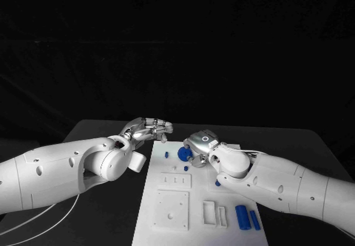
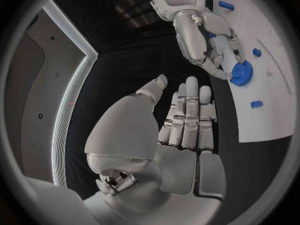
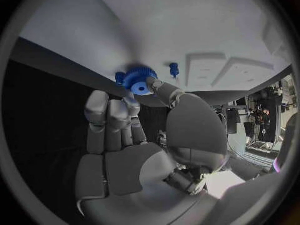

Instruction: Assemble the parts on the task board

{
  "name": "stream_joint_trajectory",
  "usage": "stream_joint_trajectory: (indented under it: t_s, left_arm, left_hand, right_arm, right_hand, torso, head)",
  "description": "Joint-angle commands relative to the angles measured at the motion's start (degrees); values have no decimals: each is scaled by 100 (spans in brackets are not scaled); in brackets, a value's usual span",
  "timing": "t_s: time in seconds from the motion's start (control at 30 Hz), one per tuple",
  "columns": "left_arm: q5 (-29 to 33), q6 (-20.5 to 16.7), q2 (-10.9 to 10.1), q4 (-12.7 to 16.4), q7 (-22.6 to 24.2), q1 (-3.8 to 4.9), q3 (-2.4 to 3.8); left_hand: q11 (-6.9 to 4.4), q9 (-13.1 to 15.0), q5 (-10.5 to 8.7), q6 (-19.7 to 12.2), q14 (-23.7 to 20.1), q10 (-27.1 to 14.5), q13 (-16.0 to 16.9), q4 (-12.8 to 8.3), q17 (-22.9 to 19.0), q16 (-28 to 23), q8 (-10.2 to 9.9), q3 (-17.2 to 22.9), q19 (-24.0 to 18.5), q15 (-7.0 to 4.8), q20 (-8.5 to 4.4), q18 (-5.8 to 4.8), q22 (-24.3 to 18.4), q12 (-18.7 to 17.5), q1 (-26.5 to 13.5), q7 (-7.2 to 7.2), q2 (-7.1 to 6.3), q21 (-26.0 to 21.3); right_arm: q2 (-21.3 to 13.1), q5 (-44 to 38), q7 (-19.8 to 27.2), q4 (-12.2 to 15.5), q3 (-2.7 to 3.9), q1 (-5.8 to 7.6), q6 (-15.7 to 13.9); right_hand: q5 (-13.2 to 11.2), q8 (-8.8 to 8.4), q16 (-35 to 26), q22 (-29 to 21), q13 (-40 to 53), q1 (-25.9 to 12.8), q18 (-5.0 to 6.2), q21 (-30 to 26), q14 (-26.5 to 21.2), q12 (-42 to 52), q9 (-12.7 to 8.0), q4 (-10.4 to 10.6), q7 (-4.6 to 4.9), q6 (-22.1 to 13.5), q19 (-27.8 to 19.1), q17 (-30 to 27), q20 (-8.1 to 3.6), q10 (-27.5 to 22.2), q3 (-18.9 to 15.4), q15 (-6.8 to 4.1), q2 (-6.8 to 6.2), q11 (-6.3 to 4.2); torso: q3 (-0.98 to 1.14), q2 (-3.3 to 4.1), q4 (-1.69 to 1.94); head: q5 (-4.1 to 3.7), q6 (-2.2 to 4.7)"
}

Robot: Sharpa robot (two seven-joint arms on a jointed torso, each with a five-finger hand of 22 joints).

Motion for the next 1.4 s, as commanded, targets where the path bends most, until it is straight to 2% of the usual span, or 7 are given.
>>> stream_joint_trajectory:
  t_s: [0.03, 0.47, 0.67, 0.9, 1.0, 1.03, 1.4]
  left_arm:
    - [-14, 41, 18, 15, 39, 13, 6]
    - [-14, 34, 19, 9, 39, 13, 6]
    - [-15, 24, 6, 18, 46, 13, 6]
    - [-15, 32, 11, 19, 49, 14, 6]
    - [-15, 31, 4, 22, 44, 14, 6]
    - [-15, 26, 2, 22, 46, 14, 6]
    - [-15, 22, -12, 24, 43, 14, 6]
  left_hand:
    - [13, 8, 28, -24, -35, 25, 7, -38, -6, 29, -40, 6, 0, -8, -21, 76, -9, -39, -67, -14, 10, 32]
    - [13, 11, 28, -26, -35, 29, 17, -112, -8, 32, -45, 59, -4, -8, -21, 75, -19, -48, -129, -12, 10, 45]
    - [13, 14, 28, -28, -35, 30, 24, -177, -9, 34, -50, 104, -7, -8, -21, 75, -26, -53, -175, -11, 8, 56]
    - [14, 17, 29, -27, -35, 30, 28, -215, -10, 35, -51, 132, -9, -7, -21, 74, -31, -55, -207, -10, 8, 62]
    - [15, 20, 30, -28, -35, 29, 34, -271, -11, 37, -55, 172, -10, -7, -21, 74, -37, -58, -255, -9, 11, 72]
    - [15, 21, 30, -29, -36, 28, 36, -296, -11, 38, -56, 191, -10, -7, -21, 75, -39, -59, -277, -9, 13, 78]
    - [18, 71, 28, -36, -37, 22, 90, -921, -13, 64, -64, 676, -29, -5, -18, 78, -90, -61, -843, -2, 40, 198]
  right_arm:
    - [23, 28, 64, -4, -12, -12, 94]
    - [49, 182, 50, -38, -13, -11, 174]
    - [11, 320, 88, -34, -13, -10, 322]
    - [7, 506, 246, -103, -13, -10, 572]
    - [0, 582, 275, -123, -13, -10, 611]
    - [-2, 595, 283, -131, -13, -10, 622]
    - [-64, 798, 330, -103, -13, -9, 764]
  right_hand:
    - [40, -17, -27, 78, -10, 37, 488, 10, 8, -40, -16, 11, 167, 103, 19, 8, -3, 12, -10, -3, -37, 30]
    - [52, -294, -66, 74, -12, 71, 488, -8, 12, -65, -141, -24, 214, -403, 0, 22, 4, -25, -76, 41, -75, 75]
    - [1068, -490, -86, 86, -11, 163, 488, 2, 10, -77, -199, -282, 144, -925, -15, 46, 5, -34, -203, -24, -79, 8]
    - [1253, -472, -92, 86, -10, 165, 488, 4, 12, -80, -182, -353, 147, -953, -18, 54, 9, -38, -263, -21, -63, 11]
    - [3228, -412, -73, 102, 3, 274, 488, 25, -9, -70, -114, -589, 86, -976, -52, 85, -7, -55, -12, 22, 138, 0]
    - [3456, -380, -79, 102, 7, 203, 488, 55, 1, -65, -85, -767, 116, -991, -29, 89, 3, -48, -212, -47, 259, -17]
    - [3635, -252, -117, 85, 3, 78, 488, 44, 12, -85, -14, -1070, 42, -919, -51, 103, 50, -38, -71, -109, 627, -86]
  torso:
    - [1, -1, -5]
    - [3, -4, -9]
    - [1, -4, -8]
    - [2, -3, -14]
    - [0, -5, -12]
    - [2, -4, -13]
    - [3, 0, -19]
  head:
    - [5, -6]
    - [7, 2]
    - [20, -3]
    - [32, -11]
    - [32, -14]
    - [34, -16]
    - [39, -24]
